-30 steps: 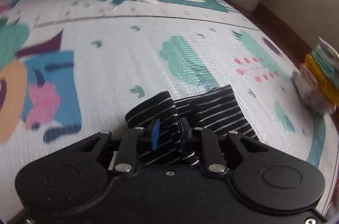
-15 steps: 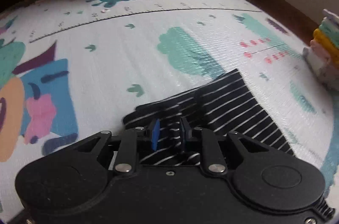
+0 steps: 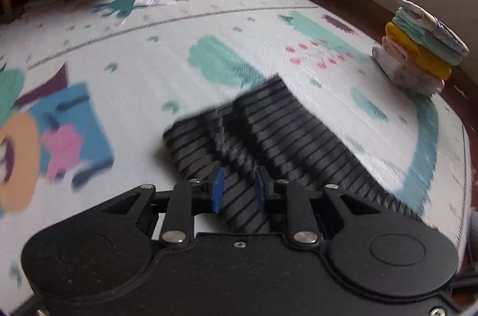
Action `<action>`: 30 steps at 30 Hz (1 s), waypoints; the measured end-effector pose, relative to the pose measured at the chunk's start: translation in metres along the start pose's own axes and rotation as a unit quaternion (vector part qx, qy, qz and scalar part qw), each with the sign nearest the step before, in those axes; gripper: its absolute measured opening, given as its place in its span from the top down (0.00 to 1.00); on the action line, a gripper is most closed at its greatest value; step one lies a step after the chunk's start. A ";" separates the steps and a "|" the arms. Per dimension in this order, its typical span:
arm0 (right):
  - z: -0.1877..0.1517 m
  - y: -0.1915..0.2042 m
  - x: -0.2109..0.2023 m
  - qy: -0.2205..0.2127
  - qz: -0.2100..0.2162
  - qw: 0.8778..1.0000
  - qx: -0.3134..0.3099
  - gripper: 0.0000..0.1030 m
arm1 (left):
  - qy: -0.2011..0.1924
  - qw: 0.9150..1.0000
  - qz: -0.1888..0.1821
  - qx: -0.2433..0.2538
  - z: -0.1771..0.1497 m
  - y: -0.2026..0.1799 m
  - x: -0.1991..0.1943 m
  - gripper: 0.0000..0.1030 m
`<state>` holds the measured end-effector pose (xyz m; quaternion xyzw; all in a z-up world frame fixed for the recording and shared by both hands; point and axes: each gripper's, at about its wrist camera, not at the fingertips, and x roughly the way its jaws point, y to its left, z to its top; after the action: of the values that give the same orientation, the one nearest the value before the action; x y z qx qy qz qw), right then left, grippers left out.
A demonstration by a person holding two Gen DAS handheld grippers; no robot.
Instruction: Fold clothes
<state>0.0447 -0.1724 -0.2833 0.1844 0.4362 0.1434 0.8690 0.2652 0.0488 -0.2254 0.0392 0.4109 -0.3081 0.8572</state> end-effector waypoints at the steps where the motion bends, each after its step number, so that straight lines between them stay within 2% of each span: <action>1: -0.002 0.007 -0.003 -0.002 -0.004 1.000 -0.028 0.78 | 0.005 1.000 -0.005 -0.002 -0.009 -0.001 -0.007 0.80; 4: -0.008 0.020 -0.009 -0.008 -0.017 0.997 -0.071 0.78 | 0.021 1.000 -0.010 0.012 -0.040 -0.012 -0.026 0.80; 7: -0.010 0.024 -0.011 -0.009 -0.032 0.996 -0.080 0.78 | 0.036 0.999 -0.009 0.034 -0.070 -0.027 -0.042 0.80; 9: -0.009 0.026 -0.014 -0.011 -0.033 0.996 -0.080 0.78 | 0.042 0.998 -0.028 0.039 -0.086 -0.038 -0.053 0.80; 11: -0.003 0.024 -0.016 -0.019 -0.034 0.997 -0.065 0.78 | 0.035 0.997 -0.065 0.037 -0.100 -0.052 -0.065 0.80; 13: 0.007 0.014 -0.019 -0.028 -0.018 0.999 -0.022 0.77 | 0.016 0.993 -0.102 0.053 -0.115 -0.073 -0.077 0.80; 18: 0.024 -0.003 -0.025 -0.038 0.006 0.999 0.038 0.77 | -0.005 0.989 -0.123 0.082 -0.137 -0.111 -0.076 0.80; 19: 0.027 -0.003 -0.024 -0.037 0.012 0.999 0.035 0.77 | -0.006 0.988 -0.125 0.086 -0.140 -0.117 -0.073 0.80; 22: 0.033 0.001 -0.016 -0.024 0.033 0.999 0.010 0.77 | -0.004 0.987 -0.115 0.114 -0.149 -0.138 -0.062 0.80; 24: 0.036 0.008 -0.004 -0.003 0.046 0.999 -0.018 0.77 | 0.001 0.985 -0.094 0.146 -0.155 -0.149 -0.056 0.80; 26: 0.036 0.010 0.002 0.007 0.048 0.999 -0.018 0.77 | 0.001 0.985 -0.072 0.155 -0.159 -0.154 -0.049 0.80; 27: 0.036 0.010 0.005 0.011 0.049 0.999 -0.016 0.77 | 0.001 0.985 -0.062 0.159 -0.161 -0.156 -0.046 0.88; 30: 0.032 0.002 0.015 0.035 0.054 0.998 0.018 0.77 | 0.014 0.987 -0.029 0.160 -0.169 -0.157 -0.045 0.91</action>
<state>0.0795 -0.1705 -0.2748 0.2180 0.4578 0.1890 0.8410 0.0414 -0.0014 -0.2746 0.1676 0.3690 -0.3943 0.8248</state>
